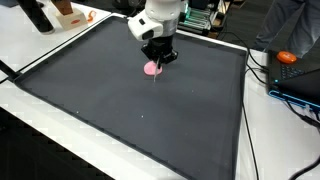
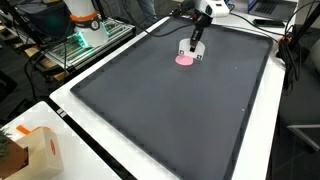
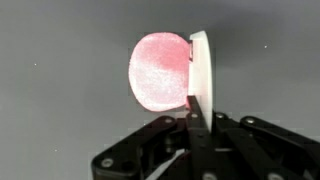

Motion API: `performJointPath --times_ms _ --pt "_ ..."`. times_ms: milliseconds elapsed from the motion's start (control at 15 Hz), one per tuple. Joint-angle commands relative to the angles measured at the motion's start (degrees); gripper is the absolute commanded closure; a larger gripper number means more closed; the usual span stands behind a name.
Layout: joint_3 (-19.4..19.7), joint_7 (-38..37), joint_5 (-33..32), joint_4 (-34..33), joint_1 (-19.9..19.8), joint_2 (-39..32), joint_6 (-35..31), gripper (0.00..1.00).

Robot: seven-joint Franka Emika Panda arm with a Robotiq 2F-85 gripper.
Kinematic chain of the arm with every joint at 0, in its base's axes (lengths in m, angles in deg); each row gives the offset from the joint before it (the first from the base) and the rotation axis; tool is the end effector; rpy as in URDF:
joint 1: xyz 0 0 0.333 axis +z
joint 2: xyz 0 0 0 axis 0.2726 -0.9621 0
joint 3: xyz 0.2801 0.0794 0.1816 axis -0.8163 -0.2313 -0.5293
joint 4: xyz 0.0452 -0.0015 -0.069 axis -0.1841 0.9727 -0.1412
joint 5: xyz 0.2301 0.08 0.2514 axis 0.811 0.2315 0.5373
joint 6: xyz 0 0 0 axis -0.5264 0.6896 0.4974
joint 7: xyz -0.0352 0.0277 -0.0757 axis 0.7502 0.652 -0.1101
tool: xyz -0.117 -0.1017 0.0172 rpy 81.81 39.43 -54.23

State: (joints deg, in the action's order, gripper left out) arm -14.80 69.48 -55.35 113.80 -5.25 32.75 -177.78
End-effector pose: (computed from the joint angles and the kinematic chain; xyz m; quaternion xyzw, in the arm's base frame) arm 0.5603 0.1470 0.2441 0.9929 0.0991 -0.0427 0.0502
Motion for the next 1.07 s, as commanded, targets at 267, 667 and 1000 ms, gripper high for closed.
performJointPath --times_ms 267,667,1000 --pt "0.4 1.5 0.8 5.7 -0.4 2.0 -6.4 0.99" --pt "-0.2 3.5 2.2 9.6 -1.2 3.5 -7.5 0.99" --pt "-0.5 6.3 4.2 11.0 -2.0 3.2 -8.5 0.99"
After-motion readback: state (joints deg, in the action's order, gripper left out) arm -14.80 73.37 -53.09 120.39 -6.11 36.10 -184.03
